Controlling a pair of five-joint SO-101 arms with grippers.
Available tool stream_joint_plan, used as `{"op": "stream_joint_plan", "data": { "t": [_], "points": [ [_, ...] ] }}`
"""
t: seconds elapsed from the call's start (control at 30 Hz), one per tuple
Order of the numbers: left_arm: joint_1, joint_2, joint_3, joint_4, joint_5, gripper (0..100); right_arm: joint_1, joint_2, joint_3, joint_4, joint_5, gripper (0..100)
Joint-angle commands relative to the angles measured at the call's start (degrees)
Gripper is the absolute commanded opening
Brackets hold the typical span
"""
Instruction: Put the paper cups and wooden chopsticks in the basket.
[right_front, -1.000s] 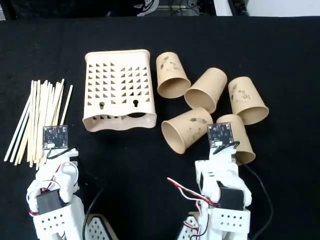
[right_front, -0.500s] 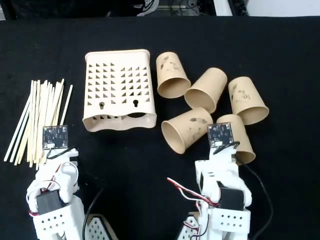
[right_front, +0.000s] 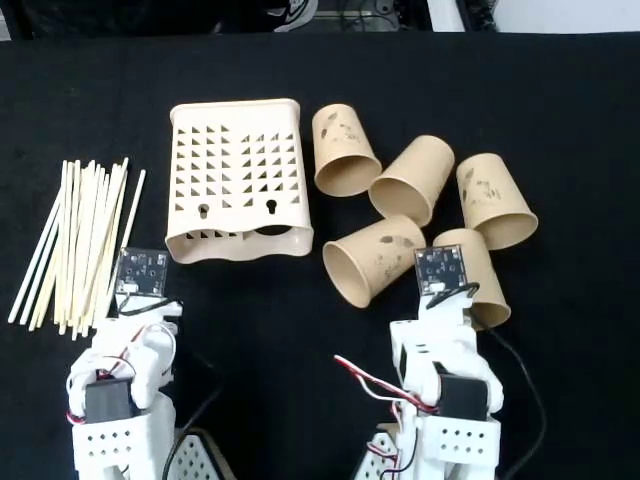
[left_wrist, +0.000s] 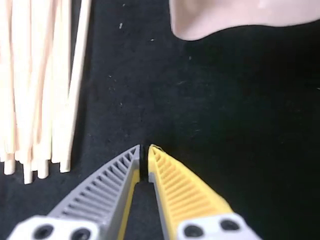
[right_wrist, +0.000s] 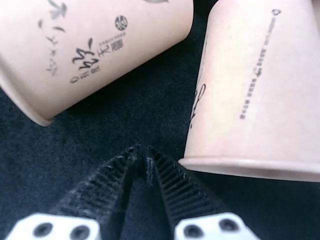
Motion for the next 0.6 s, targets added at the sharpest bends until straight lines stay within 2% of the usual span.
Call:
{"op": "stream_joint_plan", "data": {
  "t": [0.0,0.13,0.23,0.27,0.33,0.57],
  "points": [
    [0.31,-0.62,-1.1,-4.22,-0.26,3,0.53,-2.07,0.04,0.18,0.35,1.5],
    [1.01,-0.62,-5.23,-13.98,-0.44,4,0.62,-2.07,0.04,0.18,0.35,1.5],
    [2.51,-0.09,-6.99,-20.04,0.35,19,0.62,-2.07,0.04,0.18,0.35,1.5],
    [2.33,-0.09,-7.08,-20.31,2.64,24,0.62,-2.07,0.04,0.18,0.35,1.5],
    [1.98,0.0,-7.16,-20.31,7.12,27,0.62,-2.07,0.04,0.18,0.35,1.5],
    [0.48,0.0,-4.53,-19.69,0.7,27,0.53,-2.07,0.04,0.18,0.35,1.5]
  ]
}}
